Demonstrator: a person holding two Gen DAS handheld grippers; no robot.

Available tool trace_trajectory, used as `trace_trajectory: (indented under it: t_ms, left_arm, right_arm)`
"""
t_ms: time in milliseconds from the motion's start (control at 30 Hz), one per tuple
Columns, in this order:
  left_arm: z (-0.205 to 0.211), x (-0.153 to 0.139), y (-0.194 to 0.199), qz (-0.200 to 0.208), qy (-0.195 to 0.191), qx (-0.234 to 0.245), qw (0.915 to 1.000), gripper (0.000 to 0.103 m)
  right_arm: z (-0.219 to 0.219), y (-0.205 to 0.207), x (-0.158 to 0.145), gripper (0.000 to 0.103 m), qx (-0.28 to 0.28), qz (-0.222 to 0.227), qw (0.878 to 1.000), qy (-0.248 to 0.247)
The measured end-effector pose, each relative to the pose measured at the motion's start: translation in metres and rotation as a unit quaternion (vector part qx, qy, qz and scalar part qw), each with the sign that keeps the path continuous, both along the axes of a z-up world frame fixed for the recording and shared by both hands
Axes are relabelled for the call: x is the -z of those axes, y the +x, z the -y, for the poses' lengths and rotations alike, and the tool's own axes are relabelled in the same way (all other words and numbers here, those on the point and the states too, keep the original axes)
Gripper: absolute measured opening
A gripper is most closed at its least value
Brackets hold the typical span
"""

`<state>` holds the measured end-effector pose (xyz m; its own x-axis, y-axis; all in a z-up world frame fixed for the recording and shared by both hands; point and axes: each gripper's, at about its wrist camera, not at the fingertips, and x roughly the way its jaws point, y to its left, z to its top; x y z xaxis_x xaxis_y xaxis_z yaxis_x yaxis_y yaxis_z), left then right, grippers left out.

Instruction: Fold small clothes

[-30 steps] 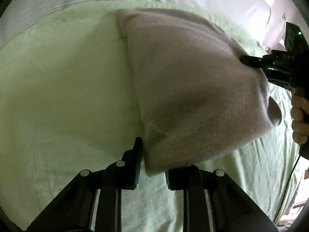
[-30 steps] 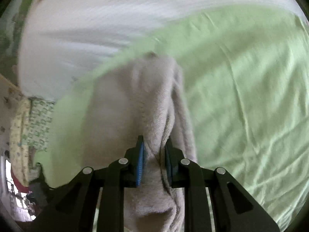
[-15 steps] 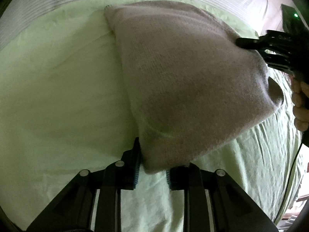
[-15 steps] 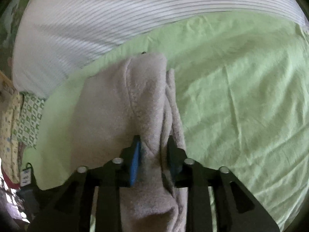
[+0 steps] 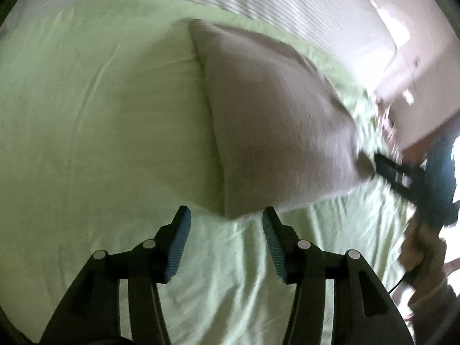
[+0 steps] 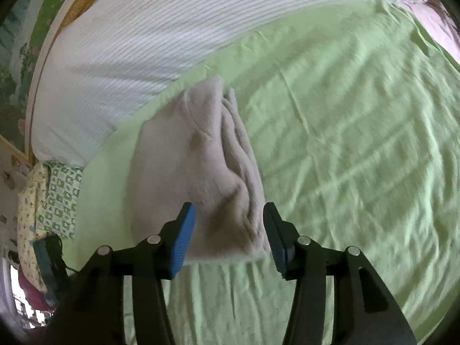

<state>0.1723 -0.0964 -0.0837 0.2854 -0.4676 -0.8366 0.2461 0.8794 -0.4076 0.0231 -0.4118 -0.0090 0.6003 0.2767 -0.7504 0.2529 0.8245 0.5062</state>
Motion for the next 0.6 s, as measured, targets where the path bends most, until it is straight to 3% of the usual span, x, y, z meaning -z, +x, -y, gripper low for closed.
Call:
trace_trajectory:
  t_ms: [233,300,333,433,600]
  left_arm:
    - [0.018,0.017,0.035,-0.041,-0.023,-0.018,0.9987,0.061]
    - [0.024,0.027,0.047,-0.059,-0.016,-0.025,0.9978,0.062]
    - [0.028,0.032,0.049,-0.067,-0.013,-0.027,0.9973,0.062]
    - [0.038,0.040,0.051,-0.069,0.000,-0.022,0.9974,0.062]
    - [0.045,0.052,0.041,-0.071,0.023,-0.001,0.9972,0.063]
  right_arm:
    - [-0.003,-0.003,0.012,0.047,0.004,-0.017,1.000,0.008]
    - [-0.003,-0.002,0.018,0.018,0.006,-0.023,1.000,0.017]
    - [-0.002,-0.001,0.022,0.014,0.005,-0.032,0.999,0.020]
    - [0.003,-0.007,0.018,0.011,0.007,-0.029,0.999,0.017]
    - [0.002,-0.012,0.037,0.009,-0.005,-0.068,0.998,-0.009]
